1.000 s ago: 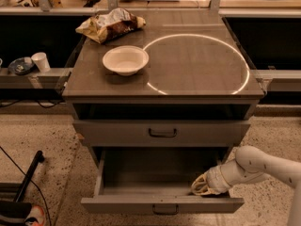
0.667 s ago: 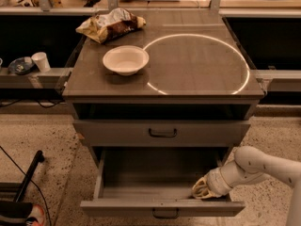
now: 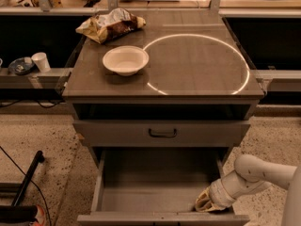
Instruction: Open middle drawer
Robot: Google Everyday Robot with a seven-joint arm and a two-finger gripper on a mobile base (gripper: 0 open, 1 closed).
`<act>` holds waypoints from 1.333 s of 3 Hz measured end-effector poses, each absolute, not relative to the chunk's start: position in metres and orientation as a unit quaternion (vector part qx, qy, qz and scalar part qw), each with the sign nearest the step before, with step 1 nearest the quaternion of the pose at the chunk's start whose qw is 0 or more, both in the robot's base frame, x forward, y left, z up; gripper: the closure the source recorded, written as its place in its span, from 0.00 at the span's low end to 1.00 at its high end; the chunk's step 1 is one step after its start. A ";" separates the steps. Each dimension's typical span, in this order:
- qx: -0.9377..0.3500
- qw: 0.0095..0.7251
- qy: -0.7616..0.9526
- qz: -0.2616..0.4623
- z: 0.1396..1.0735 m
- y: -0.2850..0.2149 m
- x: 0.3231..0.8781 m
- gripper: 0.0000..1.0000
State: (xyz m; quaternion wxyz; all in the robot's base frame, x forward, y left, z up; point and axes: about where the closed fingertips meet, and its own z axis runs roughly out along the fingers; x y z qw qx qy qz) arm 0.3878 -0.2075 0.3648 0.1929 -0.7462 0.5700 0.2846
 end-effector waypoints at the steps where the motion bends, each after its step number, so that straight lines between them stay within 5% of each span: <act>1: -0.746 0.193 0.570 0.285 0.365 -0.207 0.389 1.00; 4: -0.737 0.206 0.574 0.291 0.368 -0.228 0.337 1.00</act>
Offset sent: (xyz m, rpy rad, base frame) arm -0.0879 -0.0381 -0.0009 0.0470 0.0239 -0.0557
